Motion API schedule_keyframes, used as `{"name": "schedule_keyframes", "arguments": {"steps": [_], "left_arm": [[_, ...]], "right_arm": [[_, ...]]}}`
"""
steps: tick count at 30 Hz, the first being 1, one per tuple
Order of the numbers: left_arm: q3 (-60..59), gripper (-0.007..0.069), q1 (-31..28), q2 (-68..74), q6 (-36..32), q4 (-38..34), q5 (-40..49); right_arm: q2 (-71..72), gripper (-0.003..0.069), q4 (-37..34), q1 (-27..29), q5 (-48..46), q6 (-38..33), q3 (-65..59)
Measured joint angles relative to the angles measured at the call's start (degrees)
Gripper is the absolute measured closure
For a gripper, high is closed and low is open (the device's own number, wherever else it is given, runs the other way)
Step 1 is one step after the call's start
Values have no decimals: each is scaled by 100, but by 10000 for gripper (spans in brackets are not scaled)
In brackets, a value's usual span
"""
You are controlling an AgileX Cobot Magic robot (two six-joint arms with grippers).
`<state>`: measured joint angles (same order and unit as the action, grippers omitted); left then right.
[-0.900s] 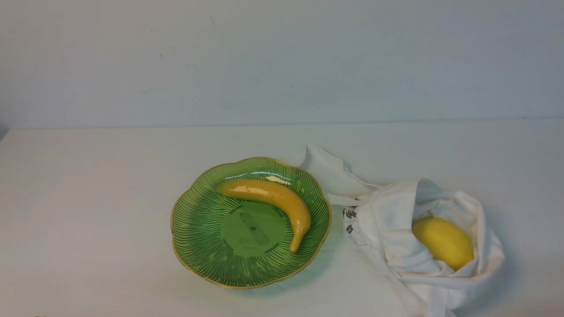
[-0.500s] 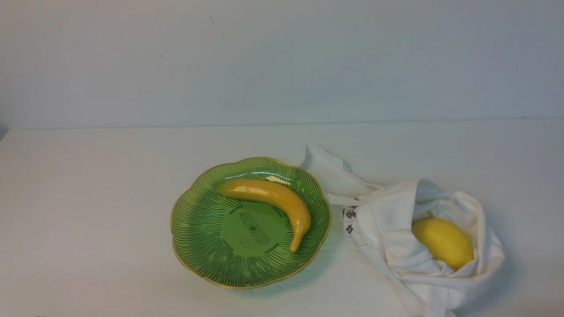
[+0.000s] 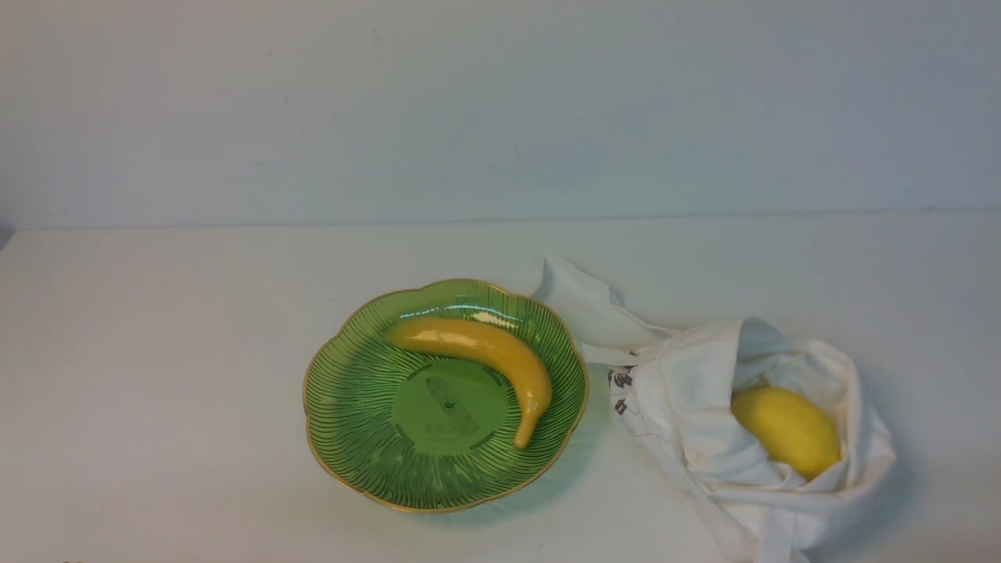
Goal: Take the fruit out of the cloth bag on the white table and place them on a plate.
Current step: 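Reach into the cloth bag and grasp the lemon with the right gripper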
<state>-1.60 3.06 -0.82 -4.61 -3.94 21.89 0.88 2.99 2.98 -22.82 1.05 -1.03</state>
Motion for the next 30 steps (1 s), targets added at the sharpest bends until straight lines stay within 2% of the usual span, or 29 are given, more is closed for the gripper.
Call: {"name": "schedule_keyframes", "arguments": {"steps": [5, 9, 14, 16, 20, 27, 30], "left_arm": [[0, 632, 0, 0, 0, 0, 0], [0, 632, 0, 0, 0, 0, 0], [0, 632, 0, 0, 0, 0, 0], [0, 632, 0, 0, 0, 0, 0], [0, 632, 0, 0, 0, 0, 0], [0, 632, 0, 0, 0, 0, 0], [0, 632, 0, 0, 0, 0, 0]], "right_arm": [[0, 673, 133, 0, 53, -20, -5], [0, 673, -6, 0, 474, 87, -61], [0, 673, -1235, 0, 1716, 890, -66], [0, 673, -1974, 0, 2210, 1278, -66], [0, 673, -2711, 0, 2530, 1481, -66], [0, 673, -3121, 0, 2832, 1521, -66], [0, 673, -2688, -189, 2127, 1413, 639]]}}
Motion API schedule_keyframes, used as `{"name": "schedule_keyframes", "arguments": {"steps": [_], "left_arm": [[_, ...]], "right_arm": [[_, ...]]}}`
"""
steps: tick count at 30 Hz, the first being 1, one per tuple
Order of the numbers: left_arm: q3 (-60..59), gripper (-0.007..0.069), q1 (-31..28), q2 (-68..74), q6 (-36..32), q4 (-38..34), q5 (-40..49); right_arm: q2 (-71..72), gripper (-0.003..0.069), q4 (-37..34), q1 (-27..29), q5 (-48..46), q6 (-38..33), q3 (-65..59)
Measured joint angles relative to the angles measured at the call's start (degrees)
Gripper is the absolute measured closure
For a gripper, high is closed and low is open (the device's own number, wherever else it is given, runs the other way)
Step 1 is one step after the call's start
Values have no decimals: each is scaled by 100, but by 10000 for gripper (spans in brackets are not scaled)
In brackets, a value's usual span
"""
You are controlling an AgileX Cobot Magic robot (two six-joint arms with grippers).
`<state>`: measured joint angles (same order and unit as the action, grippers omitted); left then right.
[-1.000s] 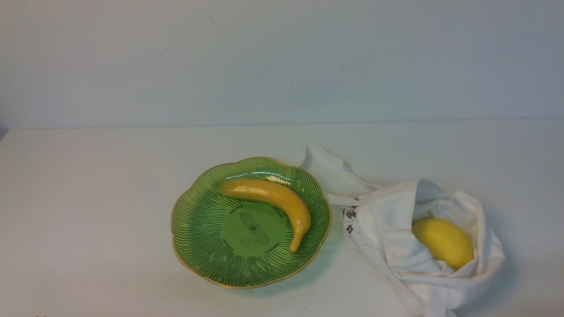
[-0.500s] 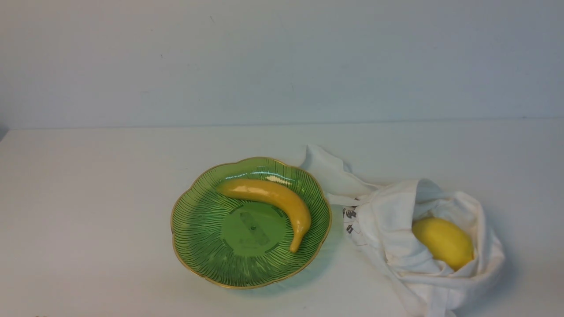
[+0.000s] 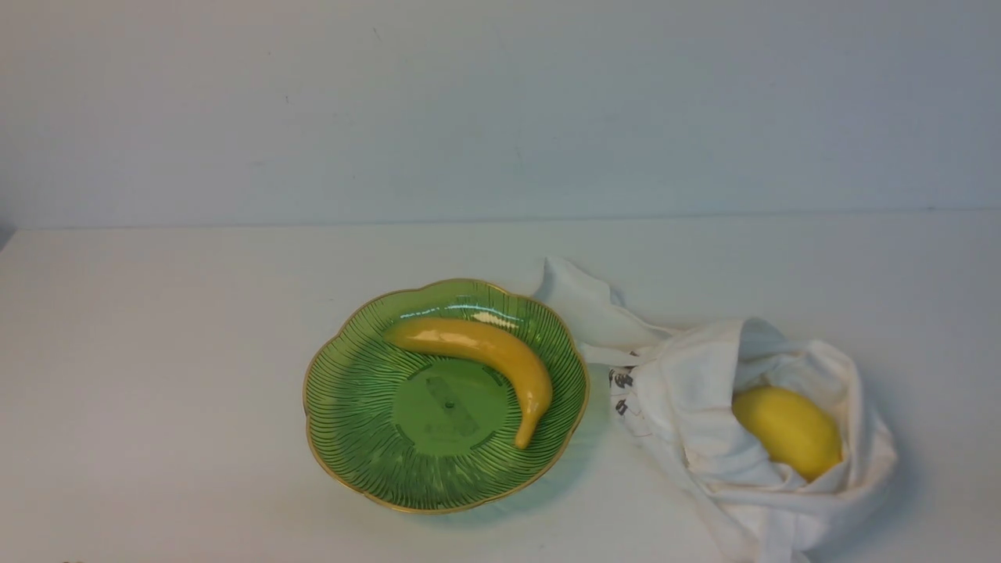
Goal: Take the fruit out of the cloth bag on the white table and place them on a plate.
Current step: 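Reach into the cloth bag and grasp the lemon with the right gripper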
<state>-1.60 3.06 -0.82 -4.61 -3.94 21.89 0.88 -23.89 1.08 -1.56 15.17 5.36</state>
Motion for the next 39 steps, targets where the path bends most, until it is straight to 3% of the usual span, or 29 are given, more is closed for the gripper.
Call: {"name": "schedule_keyframes", "arguments": {"steps": [4, 6, 10, 14, 24, 29, 34, 39], "left_arm": [[0, 632, 0, 0, 0, 0, 0], [0, 632, 0, 0, 0, 0, 0], [0, 632, 0, 0, 0, 0, 0], [0, 632, 0, 0, 0, 0, 0], [0, 632, 0, 0, 0, 0, 0], [0, 632, 0, 0, 0, 0, 0], [0, 632, 0, 0, 0, 0, 0], [0, 632, 0, 0, 0, 0, 0]], "right_arm": [[-368, 673, 844, -199, -1080, -239, 1251], [-1212, 673, 1370, -277, -2341, -330, 2222], [-2765, 673, 1720, -294, -4037, -803, 3185], [-4325, 673, 1632, -304, -5062, -1908, 3701], [-6721, 673, 231, -311, -4482, -4265, 3934], [-7268, 650, -567, -311, -3940, -4793, 3940], [-7834, 541, -1017, -557, -3551, -5400, 3946], [-8268, 372, -1025, -949, -3378, -5569, 4163]]}}
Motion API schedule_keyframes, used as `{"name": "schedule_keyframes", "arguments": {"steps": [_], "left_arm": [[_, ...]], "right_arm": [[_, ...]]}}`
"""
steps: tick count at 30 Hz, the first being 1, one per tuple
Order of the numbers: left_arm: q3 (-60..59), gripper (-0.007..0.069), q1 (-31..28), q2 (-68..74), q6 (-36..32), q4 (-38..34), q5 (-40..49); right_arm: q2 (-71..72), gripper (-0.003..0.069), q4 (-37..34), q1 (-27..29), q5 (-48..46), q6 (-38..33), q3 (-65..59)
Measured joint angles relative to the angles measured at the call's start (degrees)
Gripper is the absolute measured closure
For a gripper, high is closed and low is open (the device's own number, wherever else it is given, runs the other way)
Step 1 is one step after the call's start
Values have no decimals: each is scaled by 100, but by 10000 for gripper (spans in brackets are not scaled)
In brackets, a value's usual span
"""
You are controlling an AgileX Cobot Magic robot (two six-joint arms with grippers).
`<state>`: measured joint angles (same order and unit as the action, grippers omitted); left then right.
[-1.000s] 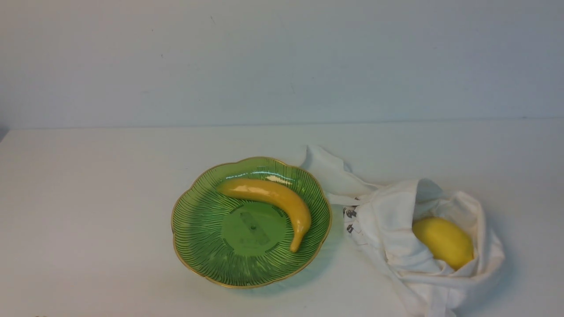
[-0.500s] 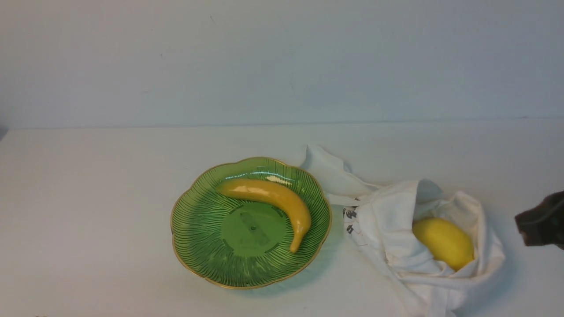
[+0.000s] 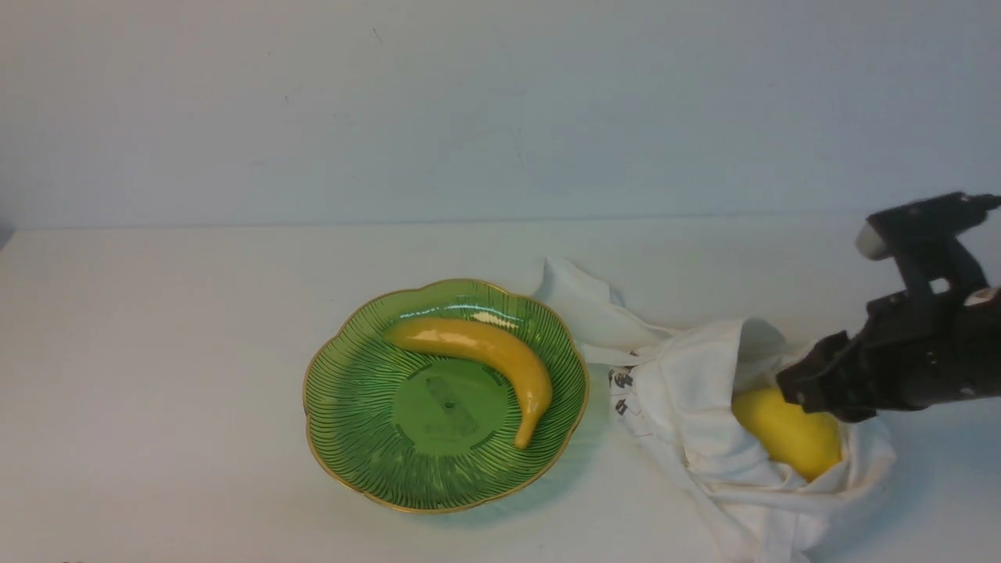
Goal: Take the fruit out of the cloth bag on the white table and place them on a plate.
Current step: 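Reach into the cloth bag and grasp the lemon with the right gripper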
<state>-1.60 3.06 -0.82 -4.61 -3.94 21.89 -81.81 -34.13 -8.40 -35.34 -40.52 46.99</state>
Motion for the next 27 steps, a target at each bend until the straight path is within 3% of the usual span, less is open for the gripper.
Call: {"name": "schedule_keyframes", "arguments": {"steps": [2, 9, 13, 27], "left_arm": [[0, 632, 0, 0, 0, 0, 0], [0, 632, 0, 0, 0, 0, 0], [0, 632, 0, 0, 6, 0, 0], [0, 632, 0, 0, 6, 0, 0]], "right_arm": [[-228, 266, 175, -183, 34, 0, 237], [-602, 100, 930, -243, -84, 398, 471], [-628, 84, 1191, -249, -138, 707, 471], [-1156, 81, 1422, -385, -144, 725, 482]]}}
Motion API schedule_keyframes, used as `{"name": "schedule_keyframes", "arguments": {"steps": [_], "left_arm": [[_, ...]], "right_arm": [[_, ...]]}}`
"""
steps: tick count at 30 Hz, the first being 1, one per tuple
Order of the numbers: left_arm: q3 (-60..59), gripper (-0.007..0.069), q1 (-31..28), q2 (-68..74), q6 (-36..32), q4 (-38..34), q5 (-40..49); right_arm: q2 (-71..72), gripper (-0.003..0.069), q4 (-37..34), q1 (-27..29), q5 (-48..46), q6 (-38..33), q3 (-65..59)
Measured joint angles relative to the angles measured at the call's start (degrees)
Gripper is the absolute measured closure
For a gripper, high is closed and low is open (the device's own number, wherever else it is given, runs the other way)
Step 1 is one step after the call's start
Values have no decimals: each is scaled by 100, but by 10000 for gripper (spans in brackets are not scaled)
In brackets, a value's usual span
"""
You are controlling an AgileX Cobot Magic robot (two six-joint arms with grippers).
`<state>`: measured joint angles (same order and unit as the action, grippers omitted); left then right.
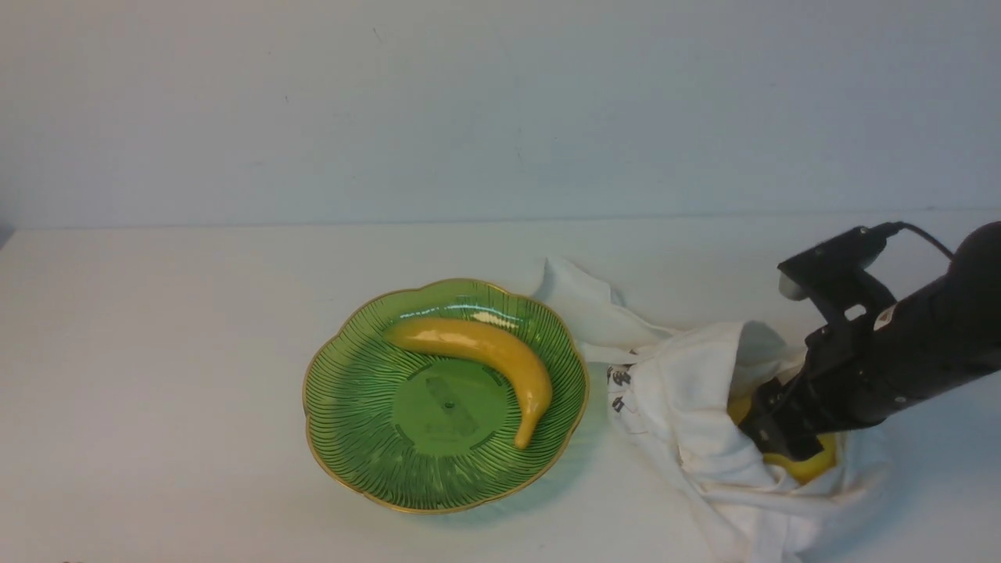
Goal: Take the fruit out of the cloth bag on the white table and place them on a plate.
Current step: 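Reach into the cloth bag and grasp the lemon with the right gripper, then move the lemon from the bag and place it in the dish with the right gripper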
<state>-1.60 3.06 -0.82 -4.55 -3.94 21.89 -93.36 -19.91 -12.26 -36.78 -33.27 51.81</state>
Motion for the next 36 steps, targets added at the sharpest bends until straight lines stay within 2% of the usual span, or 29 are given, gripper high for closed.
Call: {"name": "schedule_keyframes", "arguments": {"steps": [5, 9, 14, 25, 29, 33, 36], "left_arm": [[0, 632, 0, 0, 0, 0, 0], [0, 632, 0, 0, 0, 0, 0], [0, 632, 0, 0, 0, 0, 0], [0, 632, 0, 0, 0, 0, 0], [0, 632, 0, 0, 0, 0, 0], [0, 632, 0, 0, 0, 0, 0], [0, 632, 0, 0, 0, 0, 0]], "right_arm": [[-128, 99, 251, -13, 53, 69, 18], [-239, 163, 376, -13, 65, 272, 29], [-245, 167, 412, -13, -63, 412, 113], [-266, 167, 464, -13, -1816, 789, 1098], [-113, 167, 610, -13, -2075, 1002, 1140], [445, 167, 1080, -13, -2279, 1540, 1140], [871, 167, 1123, -13, -2408, 1782, 1140]]}}
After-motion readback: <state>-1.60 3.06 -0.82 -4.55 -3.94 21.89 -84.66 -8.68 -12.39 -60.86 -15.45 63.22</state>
